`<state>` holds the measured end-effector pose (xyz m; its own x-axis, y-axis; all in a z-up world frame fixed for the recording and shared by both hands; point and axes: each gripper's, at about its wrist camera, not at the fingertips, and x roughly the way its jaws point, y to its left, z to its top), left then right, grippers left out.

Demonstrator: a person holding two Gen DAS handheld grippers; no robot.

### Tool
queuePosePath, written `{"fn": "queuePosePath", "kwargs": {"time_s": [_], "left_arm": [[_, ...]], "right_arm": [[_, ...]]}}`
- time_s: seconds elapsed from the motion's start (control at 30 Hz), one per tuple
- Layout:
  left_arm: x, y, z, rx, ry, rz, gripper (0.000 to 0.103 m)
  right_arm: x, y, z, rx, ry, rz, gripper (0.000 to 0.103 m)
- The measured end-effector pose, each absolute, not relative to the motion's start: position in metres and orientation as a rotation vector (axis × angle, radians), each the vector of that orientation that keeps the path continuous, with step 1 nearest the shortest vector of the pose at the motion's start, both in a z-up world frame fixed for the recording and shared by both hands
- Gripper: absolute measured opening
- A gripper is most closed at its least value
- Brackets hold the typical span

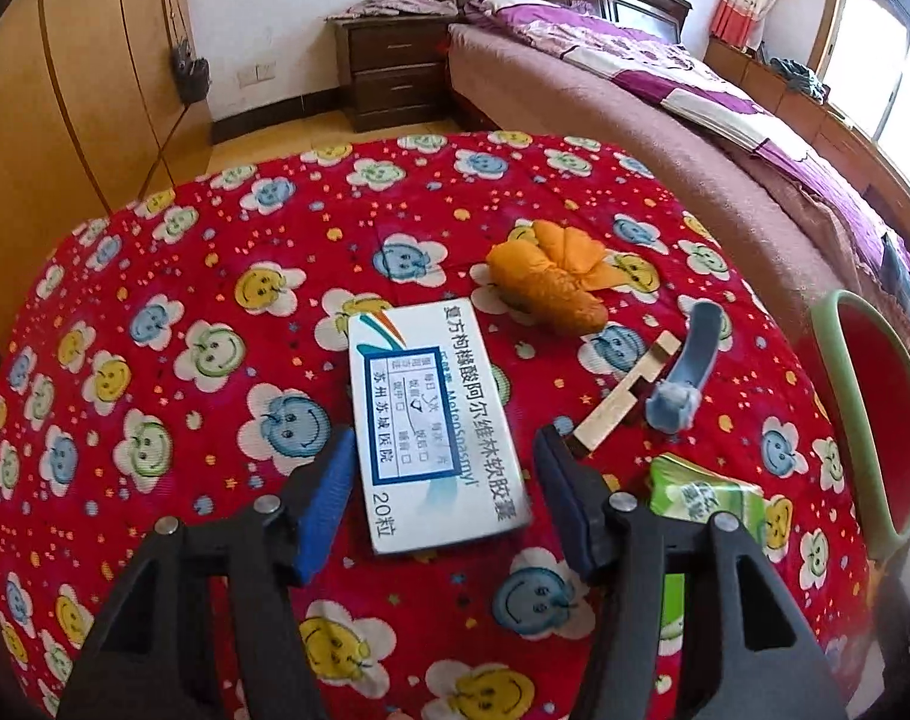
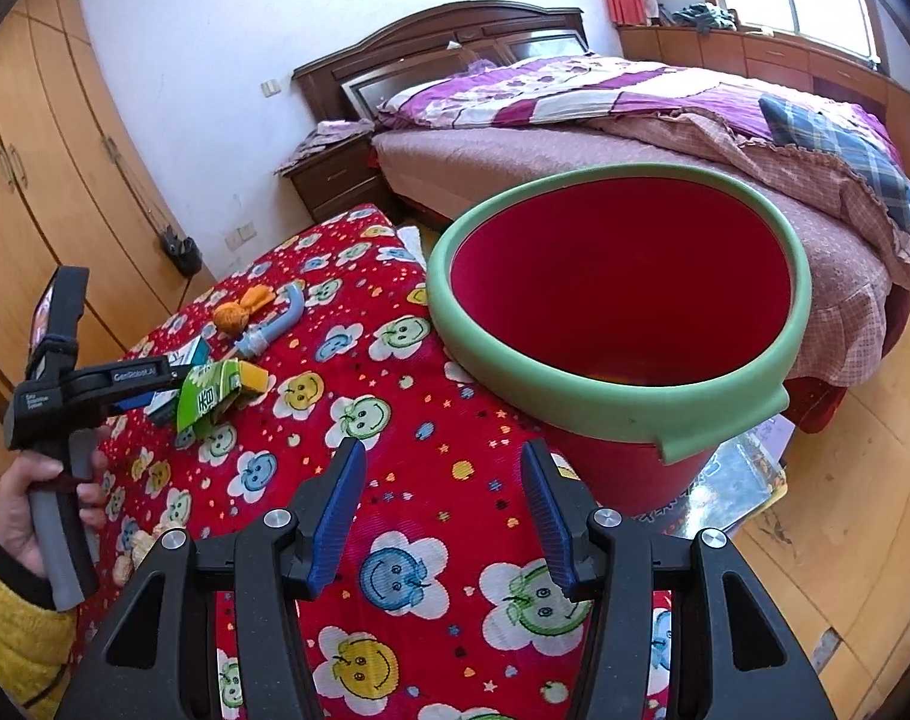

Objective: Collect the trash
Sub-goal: 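Grasp the white medicine box with the left tool while the right tool approaches the green carton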

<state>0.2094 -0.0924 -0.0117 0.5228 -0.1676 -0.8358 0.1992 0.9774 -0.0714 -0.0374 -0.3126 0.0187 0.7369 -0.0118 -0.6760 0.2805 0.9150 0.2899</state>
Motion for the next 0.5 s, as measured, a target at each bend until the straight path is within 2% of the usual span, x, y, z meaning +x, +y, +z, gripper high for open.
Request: {"fn": "queuePosePath", "kwargs": {"time_s": [0.2,0.3,0.5], "left_arm": [[0.212,-0.086,-0.018,-0.014,0.986,-0.214,0.06],[0.21,-0.08,-0.017,-0.025,0.974,-0.234,0.052],[0.204,-0.061,-0.005,-0.024,0.936,-0.215,0.051]], "right_arm": [[-0.029,-0.305,0.014,0.385,0.754,-0.15,0.055],[-0.023,-0.3,0.014,0.376,0.763,-0.135,0.055],[-0.006,-0.282,0.019,0.359,0.771,-0.079,0.055]]}}
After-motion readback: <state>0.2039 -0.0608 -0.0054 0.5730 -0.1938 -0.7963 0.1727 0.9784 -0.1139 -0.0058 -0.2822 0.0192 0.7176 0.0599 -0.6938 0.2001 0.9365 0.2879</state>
